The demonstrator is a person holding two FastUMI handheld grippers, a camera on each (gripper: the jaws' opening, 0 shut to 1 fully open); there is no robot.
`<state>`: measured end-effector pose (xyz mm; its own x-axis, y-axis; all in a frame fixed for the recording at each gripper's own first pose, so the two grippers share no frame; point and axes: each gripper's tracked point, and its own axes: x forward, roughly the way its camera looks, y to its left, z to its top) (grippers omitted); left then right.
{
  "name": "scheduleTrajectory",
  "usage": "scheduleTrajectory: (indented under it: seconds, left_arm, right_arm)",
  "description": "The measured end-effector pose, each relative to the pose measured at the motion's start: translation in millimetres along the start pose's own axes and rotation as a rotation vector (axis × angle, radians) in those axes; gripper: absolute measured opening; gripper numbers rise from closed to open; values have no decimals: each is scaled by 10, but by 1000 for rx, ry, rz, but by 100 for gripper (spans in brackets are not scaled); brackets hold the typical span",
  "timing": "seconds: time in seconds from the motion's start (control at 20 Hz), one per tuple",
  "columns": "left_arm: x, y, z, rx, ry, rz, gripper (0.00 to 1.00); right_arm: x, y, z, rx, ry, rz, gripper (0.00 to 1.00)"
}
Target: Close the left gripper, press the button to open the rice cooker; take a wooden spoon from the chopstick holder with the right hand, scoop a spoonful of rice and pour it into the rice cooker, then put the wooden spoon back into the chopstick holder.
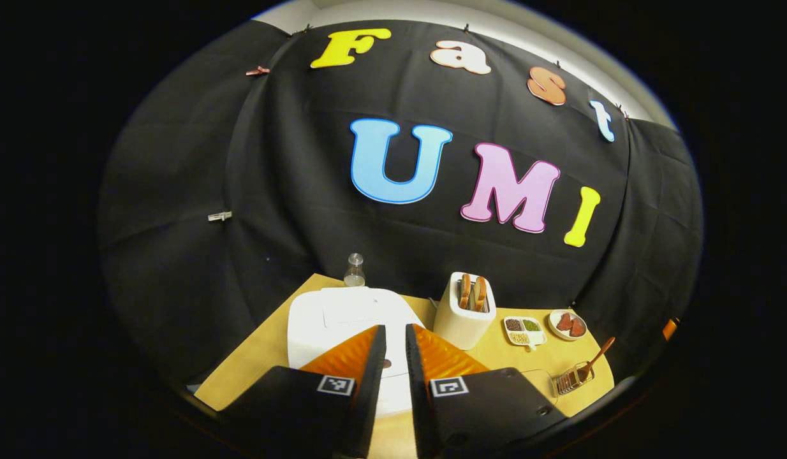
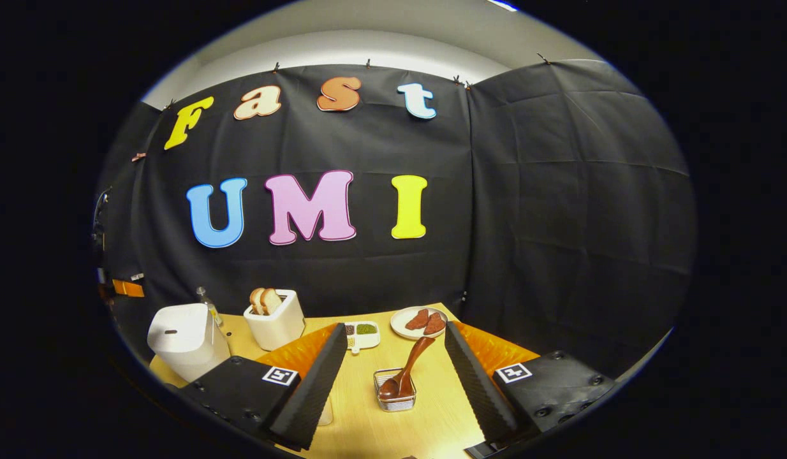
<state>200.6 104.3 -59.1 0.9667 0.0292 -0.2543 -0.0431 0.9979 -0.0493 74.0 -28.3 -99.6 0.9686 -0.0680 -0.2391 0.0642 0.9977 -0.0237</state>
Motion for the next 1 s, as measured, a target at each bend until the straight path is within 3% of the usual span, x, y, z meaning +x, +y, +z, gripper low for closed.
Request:
scheduleTrajectory:
  seconds: [0.1,0.2,0.6,0.75,1.0]
  left_arm:
    - [194,67,-108,16,31,25,15]
    - [300,71,-242,-20,65,24,8]
    - [669,193,-732,-56,188,44,4]
    - [710,214,-959,-65,227,58,7]
    - [759,223,-967,-83,198,53,7]
  right_arm:
    - [20,-40,-69,2,17,-8,96]
    - [49,-94,-149,11,38,-19,96]
    - [22,-315,-312,20,78,-44,96]
    - [41,-337,-317,24,78,-43,96]
    - [49,-384,-315,17,76,-35,96]
